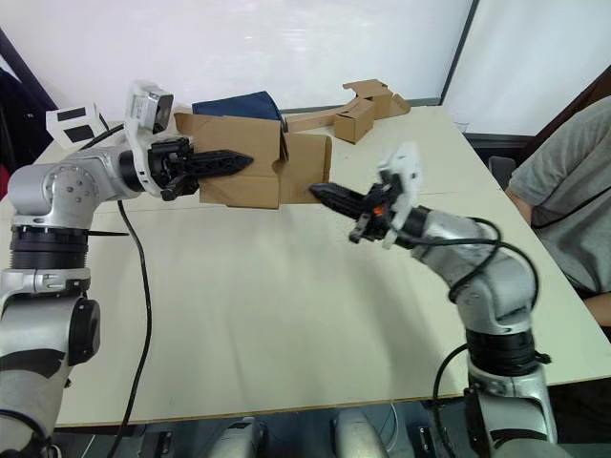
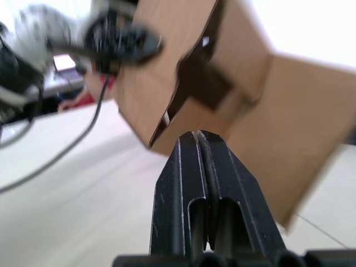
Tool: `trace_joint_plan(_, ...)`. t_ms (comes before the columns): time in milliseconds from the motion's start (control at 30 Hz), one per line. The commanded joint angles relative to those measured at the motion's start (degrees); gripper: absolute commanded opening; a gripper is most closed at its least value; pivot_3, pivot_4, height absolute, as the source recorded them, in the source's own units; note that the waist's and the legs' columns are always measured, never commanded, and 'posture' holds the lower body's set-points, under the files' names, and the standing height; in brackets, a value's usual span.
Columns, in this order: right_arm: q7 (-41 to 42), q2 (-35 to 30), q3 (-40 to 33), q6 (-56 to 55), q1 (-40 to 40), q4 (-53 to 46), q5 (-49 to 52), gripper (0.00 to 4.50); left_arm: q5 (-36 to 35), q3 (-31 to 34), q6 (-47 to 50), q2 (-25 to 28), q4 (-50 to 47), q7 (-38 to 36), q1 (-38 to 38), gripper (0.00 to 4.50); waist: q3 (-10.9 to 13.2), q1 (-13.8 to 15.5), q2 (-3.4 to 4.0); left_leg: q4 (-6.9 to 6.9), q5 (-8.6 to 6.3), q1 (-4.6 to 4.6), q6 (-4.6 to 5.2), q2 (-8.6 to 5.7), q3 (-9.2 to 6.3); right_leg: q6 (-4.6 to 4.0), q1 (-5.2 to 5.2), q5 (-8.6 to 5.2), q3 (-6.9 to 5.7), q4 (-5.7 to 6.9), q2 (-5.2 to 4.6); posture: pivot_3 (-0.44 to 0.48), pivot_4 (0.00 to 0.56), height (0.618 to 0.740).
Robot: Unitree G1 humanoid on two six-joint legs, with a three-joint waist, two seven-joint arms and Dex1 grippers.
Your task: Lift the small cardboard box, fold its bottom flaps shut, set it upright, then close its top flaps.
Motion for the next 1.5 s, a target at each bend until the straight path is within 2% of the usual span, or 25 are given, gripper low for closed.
trace_joint_plan(33, -2.3, -0.3, -3.9, -1.9, -2.3, 5.6, -0.2, 0.03, -0.7, 1.4, -1.2, 0.9, 0.2, -0.7, -2.2, 0.00, 0.0, 0.0, 0.00, 0.00, 0.00, 0.00, 0.00, 0.00, 0.00, 0.00, 0.00, 0.00, 0.00, 0.00, 0.00, 0.000, 0.150, 0.740)
trace_joint_plan(133, -4.0, -0.2, -1.1, -7.5, -3.5, 13.5, -8.0, 0.03, -0.8, 1.3, -1.2, 0.9, 0.4, -0.8, -2.7, 0.00, 0.0, -0.1, 0.00, 0.00, 0.00, 0.01, 0.00, 0.00, 0.01, 0.00, -0.01, 0.00, 0.00, 0.01, 0.01, 0.000, 0.150, 0.740)
trace_joint_plan(267, -6.4, 3.0, 6.3, -16.0, -8.6, 28.3, -19.7, 0.03, -1.0, 1.1, -1.0, 0.4, 0.3, -0.8, -3.1, 0.00, 0.0, -0.4, 0.00, 0.00, 0.00, 0.02, 0.00, -0.01, 0.06, 0.00, -0.03, 0.00, 0.02, 0.02, 0.01, 0.000, 0.150, 0.740)
trace_joint_plan(433, -3.2, 8.2, 8.2, -19.4, -12.5, 33.6, -20.6, 0.03, -1.0, 1.0, -0.7, 0.1, -0.2, -0.7, -2.7, 0.00, 0.0, -0.7, 0.01, -0.07, 0.20, 0.03, -0.35, 0.01, 0.07, -0.02, -0.06, -0.01, 0.03, 0.06, 0.03, 0.000, 0.150, 0.740)
trace_joint_plan(567, 0.6, 10.5, 6.8, -16.0, -11.2, 27.7, -14.7, 0.03, -1.0, 1.3, -0.2, 0.7, -0.6, -0.3, -2.1, 0.00, 0.0, -0.4, 0.01, -0.05, 0.21, 0.00, -0.37, 0.01, 0.06, -0.02, -0.03, -0.01, 0.02, 0.07, -0.02, 0.000, 0.150, 0.740)
trace_joint_plan(633, 3.0, 10.6, 6.1, -11.7, -8.1, 19.8, -8.8, 0.03, -0.8, 1.5, -0.2, 1.2, -0.5, 0.0, -1.7, 0.00, 0.0, -0.1, 0.01, -0.02, 0.21, 0.00, -0.38, 0.01, 0.06, -0.02, -0.02, -0.01, 0.01, 0.07, -0.02, 0.000, 0.150, 0.740)
trace_joint_plan(700, 3.4, 10.6, 5.5, -7.2, -5.2, 12.7, -3.4, 0.03, -0.7, 1.6, -0.4, 1.4, -0.1, 0.3, -1.5, 0.00, 0.0, -0.1, 0.01, -0.03, 0.21, 0.00, -0.38, 0.01, 0.01, -0.02, 0.00, -0.01, -0.03, 0.07, -0.03, 0.000, 0.150, 0.740)
trace_joint_plan(800, 1.2, 11.1, 5.3, -3.5, -2.7, 7.3, 0.2, 0.03, -0.8, 1.5, -0.5, 1.2, 0.3, 0.5, -1.4, 0.00, 0.0, -0.2, 0.01, 0.01, 0.21, 0.00, -0.37, 0.01, -0.01, -0.02, 0.01, -0.01, -0.04, 0.07, -0.03, 0.000, 0.150, 0.740)
trace_joint_plan(1167, -6.6, 18.6, 3.2, -0.6, -2.2, 7.2, 6.7, 0.03, -0.9, 1.2, -0.4, -0.1, 1.0, 0.7, -2.1, 0.00, 0.0, -0.1, 0.01, -0.01, 0.20, 0.02, -0.36, 0.01, -0.02, -0.03, -0.01, -0.01, -0.04, 0.08, 0.00, 0.000, 0.150, 0.740)
trace_joint_plan(1267, -7.6, 19.9, 2.4, 0.1, -1.8, 7.6, 8.6, 0.70, -1.0, 1.3, -0.5, -0.2, 1.4, 0.7, -2.3, 0.00, 0.0, -0.2, 0.01, -0.01, 0.20, 0.02, -0.36, 0.01, -0.02, -0.03, -0.01, -0.01, -0.04, 0.08, 0.00, 0.000, 0.150, 0.740)
trace_joint_plan(1367, -8.7, 20.9, 1.4, 0.8, -0.8, 7.6, 10.9, 1.90, -1.0, 1.6, -0.5, -0.1, 1.9, 0.6, -2.6, 0.00, 0.0, -0.2, 0.01, -0.01, 0.20, 0.02, -0.37, 0.01, -0.02, -0.03, -0.01, -0.01, -0.04, 0.08, 0.00, 0.000, 0.150, 0.740)
trace_joint_plan(1500, -11.5, 23.4, 0.1, 1.5, 0.5, 7.4, 14.7, 1.90, -1.2, 2.1, -0.4, 0.0, 2.2, 0.8, -2.8, 0.00, 0.0, -0.2, 0.01, -0.01, 0.20, 0.02, -0.37, 0.01, -0.02, -0.03, -0.02, -0.01, -0.04, 0.08, 0.00, 0.000, 0.150, 0.740)
